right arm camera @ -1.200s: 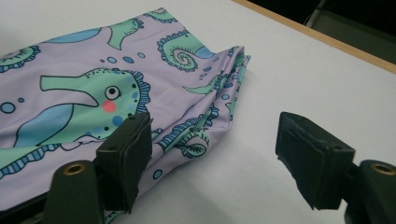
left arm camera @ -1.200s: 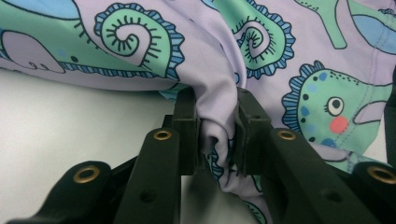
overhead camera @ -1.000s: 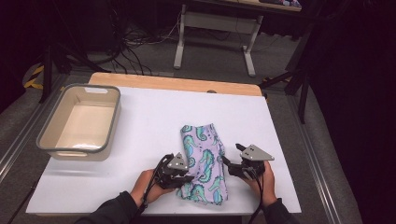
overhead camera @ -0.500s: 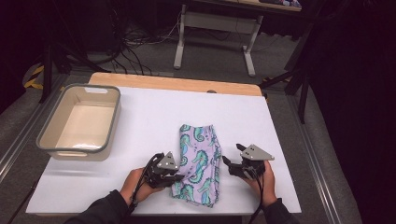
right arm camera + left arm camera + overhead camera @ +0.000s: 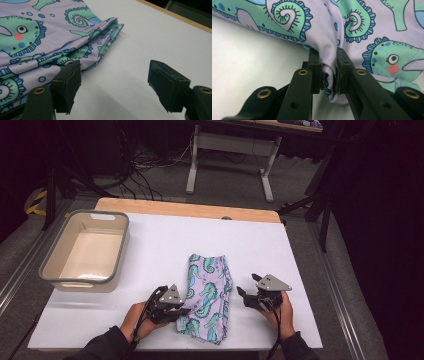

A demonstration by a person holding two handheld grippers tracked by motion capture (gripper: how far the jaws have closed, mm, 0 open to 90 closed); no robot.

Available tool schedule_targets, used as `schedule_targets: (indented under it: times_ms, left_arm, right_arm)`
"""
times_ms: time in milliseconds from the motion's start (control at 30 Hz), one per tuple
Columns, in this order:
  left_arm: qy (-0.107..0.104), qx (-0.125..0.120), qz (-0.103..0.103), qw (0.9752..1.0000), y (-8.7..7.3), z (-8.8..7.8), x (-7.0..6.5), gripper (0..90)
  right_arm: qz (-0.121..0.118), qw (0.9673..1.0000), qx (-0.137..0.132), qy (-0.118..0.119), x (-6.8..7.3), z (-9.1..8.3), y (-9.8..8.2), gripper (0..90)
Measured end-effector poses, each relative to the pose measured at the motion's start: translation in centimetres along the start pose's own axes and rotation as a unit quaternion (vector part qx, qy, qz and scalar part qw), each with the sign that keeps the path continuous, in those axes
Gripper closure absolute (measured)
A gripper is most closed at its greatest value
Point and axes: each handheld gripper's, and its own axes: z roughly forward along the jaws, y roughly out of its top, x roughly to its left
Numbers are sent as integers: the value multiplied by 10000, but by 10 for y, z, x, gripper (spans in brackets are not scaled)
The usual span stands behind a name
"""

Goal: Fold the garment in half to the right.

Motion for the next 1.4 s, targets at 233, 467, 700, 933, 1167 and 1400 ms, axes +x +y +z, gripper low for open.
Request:
schedule_targets:
  times_ms: [233,467,700,933,1167,1400]
  left_arm:
    - [43,-15,5,10000,-4,-4,0,785]
    - [74,-50,-27,10000,-8,-6,-3,785]
    - [53,-87,-71,9999,-10,-7,-5,785]
    - [87,-98,-83,9999,-11,-6,-6,785]
    - [46,-137,-98,9998,-11,-5,-5,784]
    - [17,-140,-111,9998,-11,-5,-5,783]
  right_arm:
    - [3,10000,-25,-5,-1,2,0,278]
    - [50,9998,-177,106,-1,4,5,277]
    - [281,9984,-125,482,-4,27,26,215]
    - [511,9953,-32,821,-9,57,49,165]
    - [479,9947,517,743,-9,105,63,166]
    - [395,9889,1098,917,-6,132,69,128]
